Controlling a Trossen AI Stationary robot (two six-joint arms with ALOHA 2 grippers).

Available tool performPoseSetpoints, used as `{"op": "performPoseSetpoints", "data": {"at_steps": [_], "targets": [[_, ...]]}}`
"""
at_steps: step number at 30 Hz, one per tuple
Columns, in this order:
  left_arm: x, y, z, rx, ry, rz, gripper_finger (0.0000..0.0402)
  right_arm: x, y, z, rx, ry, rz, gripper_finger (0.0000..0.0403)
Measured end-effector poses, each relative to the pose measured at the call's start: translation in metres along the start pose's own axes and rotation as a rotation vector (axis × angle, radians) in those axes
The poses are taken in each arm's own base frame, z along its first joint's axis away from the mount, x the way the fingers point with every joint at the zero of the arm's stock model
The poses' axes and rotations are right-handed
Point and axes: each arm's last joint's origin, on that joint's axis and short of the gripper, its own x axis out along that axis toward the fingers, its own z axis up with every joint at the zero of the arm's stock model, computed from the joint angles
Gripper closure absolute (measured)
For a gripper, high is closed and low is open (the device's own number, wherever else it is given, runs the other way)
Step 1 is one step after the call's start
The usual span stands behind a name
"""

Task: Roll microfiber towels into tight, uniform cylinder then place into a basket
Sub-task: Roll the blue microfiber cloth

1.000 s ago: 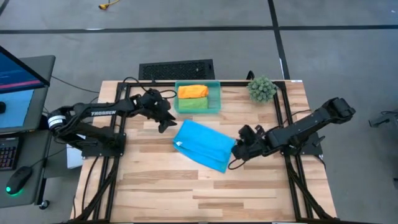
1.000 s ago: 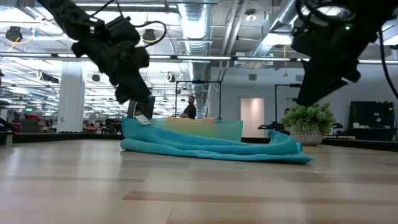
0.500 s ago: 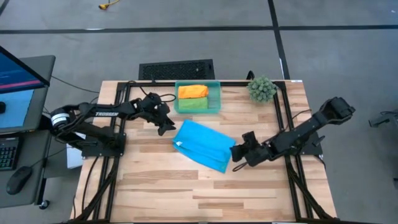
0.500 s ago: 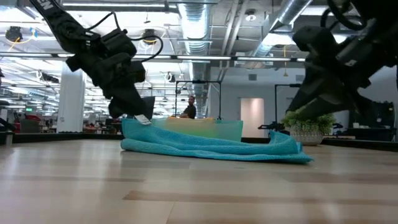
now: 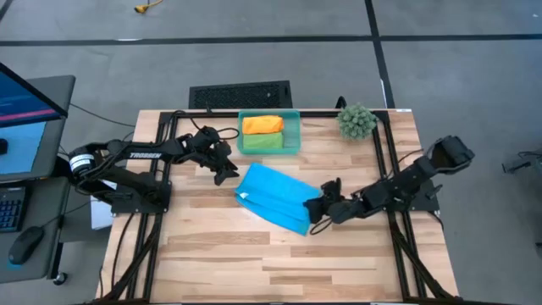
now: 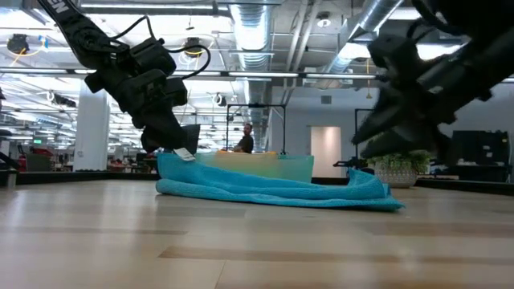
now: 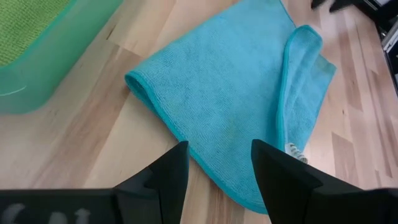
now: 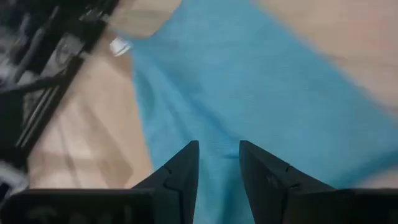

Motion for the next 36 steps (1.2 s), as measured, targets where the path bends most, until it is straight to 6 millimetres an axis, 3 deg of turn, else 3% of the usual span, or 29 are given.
{"op": "performPoseSetpoints", "data": {"at_steps": [11, 16, 25, 32, 36], "targets": [[0.0, 0.0, 0.0, -0.006, 0.003, 0.002, 0.0235, 0.03, 0.004, -0.012, -0.158, 0.102, -0.049, 0.0259], [0.0, 0.0, 0.0, -0.009, 0.003, 0.002, 0.0235, 0.037, 0.002, -0.016, -0.169, 0.146, -0.062, 0.0276], [0.0, 0.0, 0.0, -0.022, 0.004, 0.002, 0.0235, 0.033, 0.01, -0.02, -0.262, 0.146, -0.003, 0.0391], [0.0, 0.001, 0.0, -0.033, 0.001, 0.026, 0.0235, 0.025, 0.031, -0.029, -0.468, 0.129, 0.124, 0.0373], [0.0, 0.001, 0.0, -0.079, 0.0, 0.028, 0.0235, 0.021, 0.036, -0.034, -0.594, 0.145, 0.158, 0.0387]]}}
